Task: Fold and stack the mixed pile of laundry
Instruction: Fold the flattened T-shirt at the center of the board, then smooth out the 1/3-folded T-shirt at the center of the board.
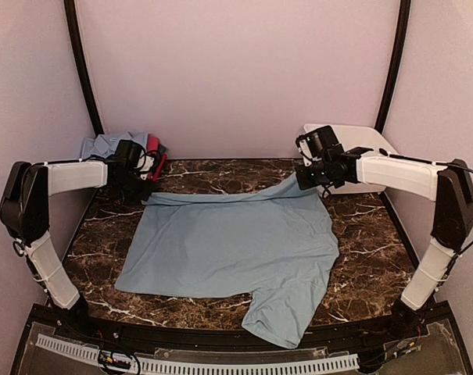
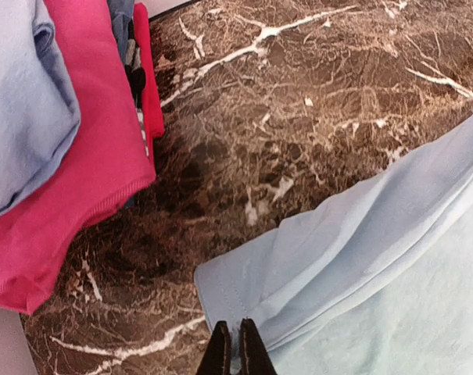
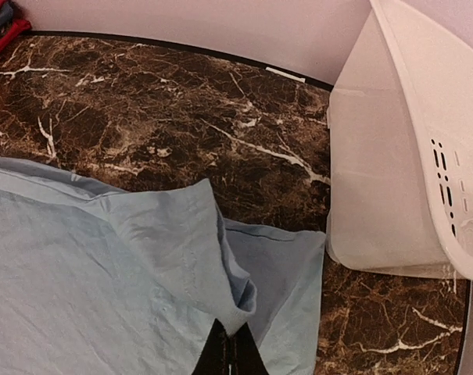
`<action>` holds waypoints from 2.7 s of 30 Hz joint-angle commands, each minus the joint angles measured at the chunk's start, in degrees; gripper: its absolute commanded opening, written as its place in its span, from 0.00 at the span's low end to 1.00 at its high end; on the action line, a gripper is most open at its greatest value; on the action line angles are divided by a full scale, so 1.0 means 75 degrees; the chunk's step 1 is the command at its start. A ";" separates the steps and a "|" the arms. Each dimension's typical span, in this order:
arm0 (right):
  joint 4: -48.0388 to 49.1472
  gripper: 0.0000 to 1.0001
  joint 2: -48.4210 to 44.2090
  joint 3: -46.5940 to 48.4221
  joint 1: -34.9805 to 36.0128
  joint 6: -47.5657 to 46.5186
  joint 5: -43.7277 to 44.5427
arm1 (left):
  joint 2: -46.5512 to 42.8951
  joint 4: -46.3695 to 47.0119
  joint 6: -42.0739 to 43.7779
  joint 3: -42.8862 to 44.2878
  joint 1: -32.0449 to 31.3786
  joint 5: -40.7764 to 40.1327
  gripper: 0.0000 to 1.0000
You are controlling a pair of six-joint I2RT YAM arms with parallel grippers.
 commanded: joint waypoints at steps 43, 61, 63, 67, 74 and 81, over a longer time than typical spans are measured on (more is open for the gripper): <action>-0.0741 0.00 -0.2409 -0.3390 0.2206 0.0781 -0.2981 | -0.0705 -0.0975 0.1395 -0.1176 -0.0394 -0.0392 0.37; -0.1392 0.61 -0.2048 -0.2498 0.0608 0.0955 -0.3650 | -0.3225 0.1031 0.0600 -0.1734 -0.0655 0.0898 0.61; -0.1163 0.59 -0.1501 -0.2206 0.0565 0.0900 -0.3797 | -0.3360 0.1249 0.0495 -0.1838 -0.0794 0.1129 0.61; -0.0969 0.58 -0.0387 -0.1442 0.0350 0.0895 -0.4034 | -0.3603 0.1607 0.0218 -0.2012 -0.0980 0.1187 0.62; -0.1039 0.56 0.0839 -0.0580 0.0202 0.0697 -0.3910 | -0.3886 0.1539 0.0151 -0.2132 -0.1056 0.1143 0.62; -0.1060 0.52 0.1612 -0.0160 0.0109 0.0571 -0.4145 | -0.4020 0.1640 0.0226 -0.2234 -0.1074 0.1036 0.62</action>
